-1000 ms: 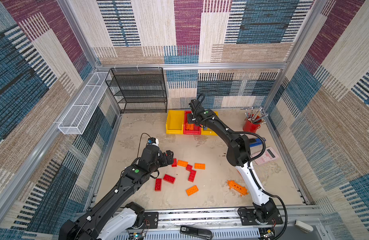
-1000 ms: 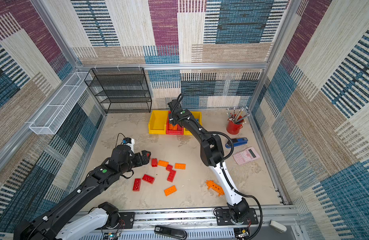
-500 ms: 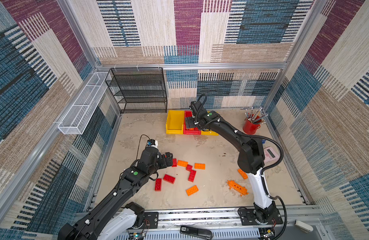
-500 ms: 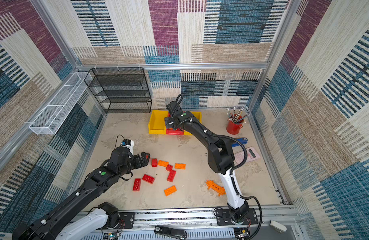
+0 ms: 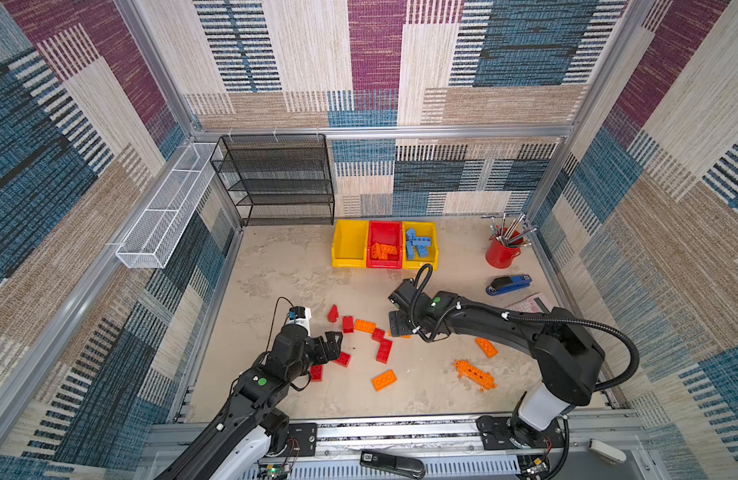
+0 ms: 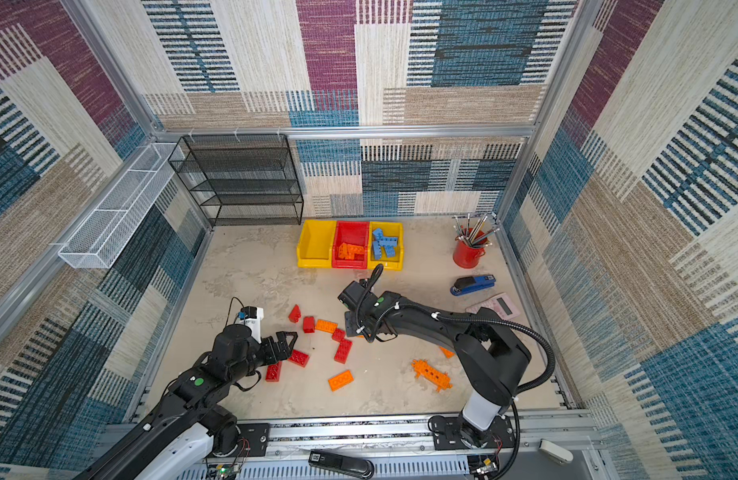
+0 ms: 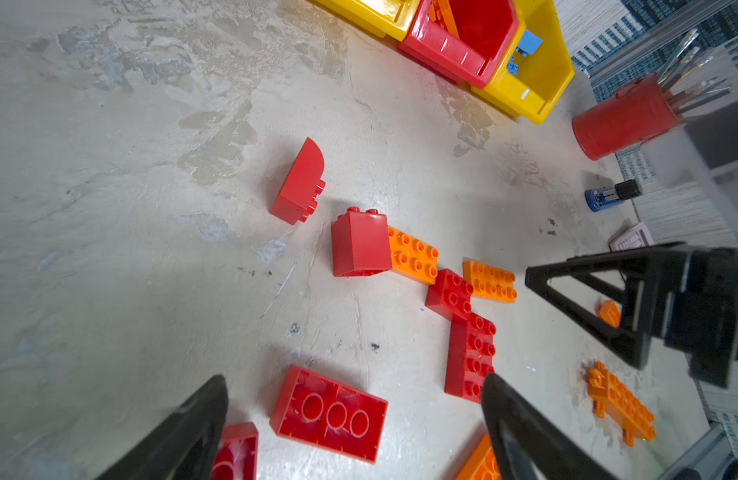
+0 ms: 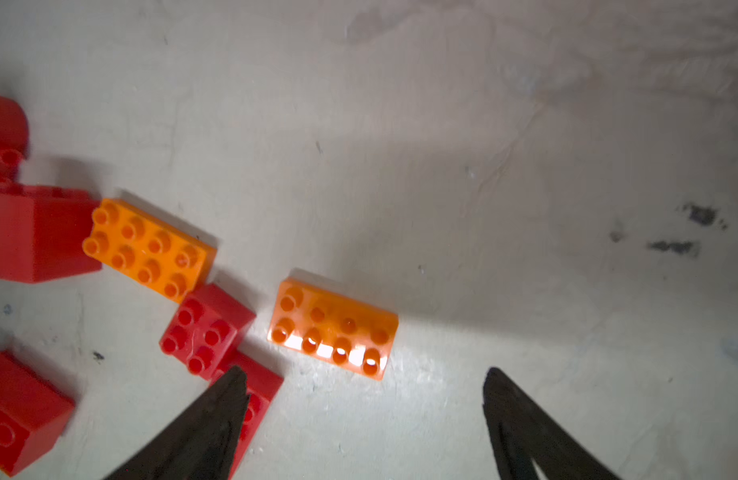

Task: Sort the legos into containers by color
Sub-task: 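Move the right gripper back to another orange brick and grasp it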

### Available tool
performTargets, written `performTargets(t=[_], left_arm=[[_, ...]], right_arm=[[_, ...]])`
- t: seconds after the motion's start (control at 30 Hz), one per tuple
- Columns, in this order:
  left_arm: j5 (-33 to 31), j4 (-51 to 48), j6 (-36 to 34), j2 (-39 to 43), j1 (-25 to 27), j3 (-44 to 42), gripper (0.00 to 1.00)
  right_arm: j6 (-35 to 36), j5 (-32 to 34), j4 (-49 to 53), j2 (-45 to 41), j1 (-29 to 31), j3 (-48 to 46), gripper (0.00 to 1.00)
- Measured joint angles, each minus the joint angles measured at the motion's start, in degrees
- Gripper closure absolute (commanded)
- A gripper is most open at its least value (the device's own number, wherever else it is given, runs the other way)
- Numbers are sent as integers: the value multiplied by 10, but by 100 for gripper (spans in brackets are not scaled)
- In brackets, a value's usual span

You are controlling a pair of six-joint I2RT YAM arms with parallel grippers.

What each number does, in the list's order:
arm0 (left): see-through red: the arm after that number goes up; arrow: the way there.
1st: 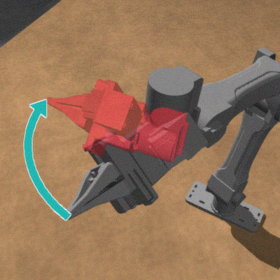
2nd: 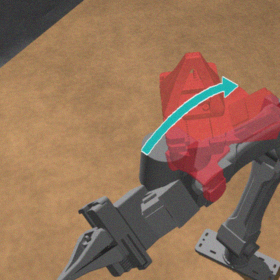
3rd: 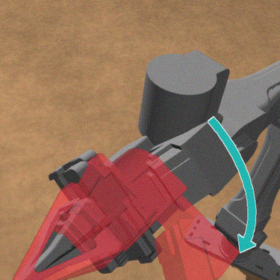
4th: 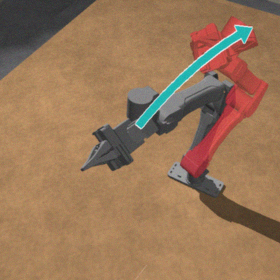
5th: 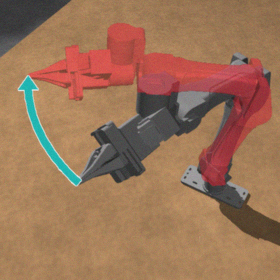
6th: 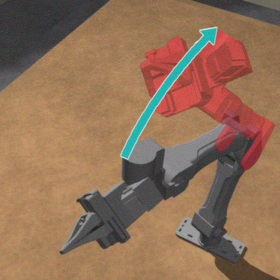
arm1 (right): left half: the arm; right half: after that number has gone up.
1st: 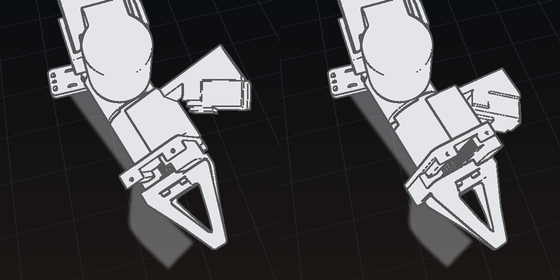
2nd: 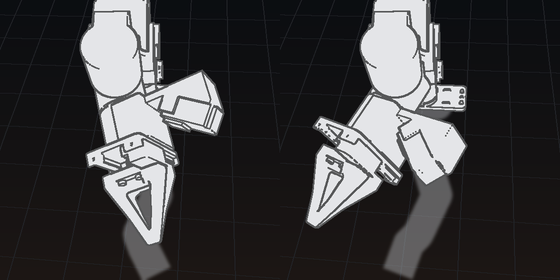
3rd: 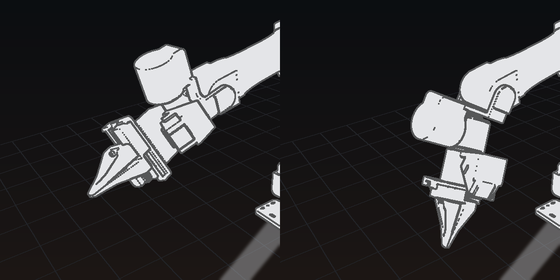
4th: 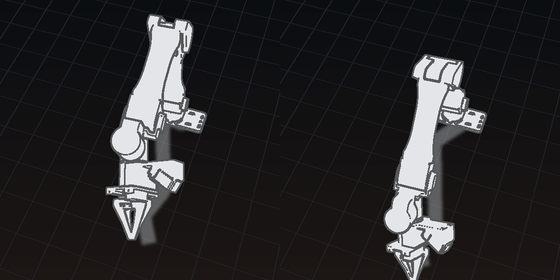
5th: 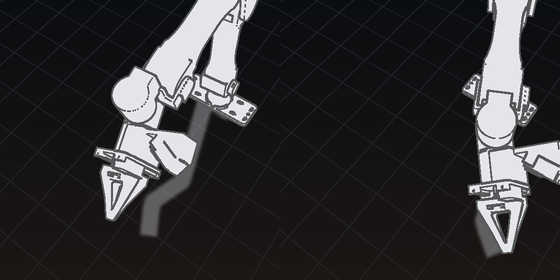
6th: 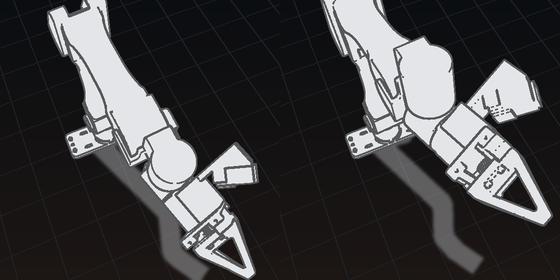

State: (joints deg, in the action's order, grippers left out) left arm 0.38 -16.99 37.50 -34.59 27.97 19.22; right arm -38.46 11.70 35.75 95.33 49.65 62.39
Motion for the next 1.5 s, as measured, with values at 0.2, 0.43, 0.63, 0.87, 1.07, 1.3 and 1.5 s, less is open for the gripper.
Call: performTargets(t=[0.2,0.43,0.63,0.87,1.07,1.3,1.5], left_arm=[[0,-1,0,10,1,-3,4],[0,-9,0,25,1,-3,4],[0,-23,-1,36,1,-3,4],[-2,-27,-2,43,1,-3,4],[-2,-29,-2,43,1,-3,4],[-1,-29,-2,29,1,12,4],[15,-21,-2,-21,1,38,3]], right_arm=[[-48,-8,-23,23,15,-10,10],[-66,-6,-26,69,17,23,10],[-78,8,-16,101,17,44,12],[-82,20,0,114,17,50,30],[-82,26,4,114,17,49,45],[-72,25,16,102,14,73,45],[-12,44,16,100,-27,163,45]])
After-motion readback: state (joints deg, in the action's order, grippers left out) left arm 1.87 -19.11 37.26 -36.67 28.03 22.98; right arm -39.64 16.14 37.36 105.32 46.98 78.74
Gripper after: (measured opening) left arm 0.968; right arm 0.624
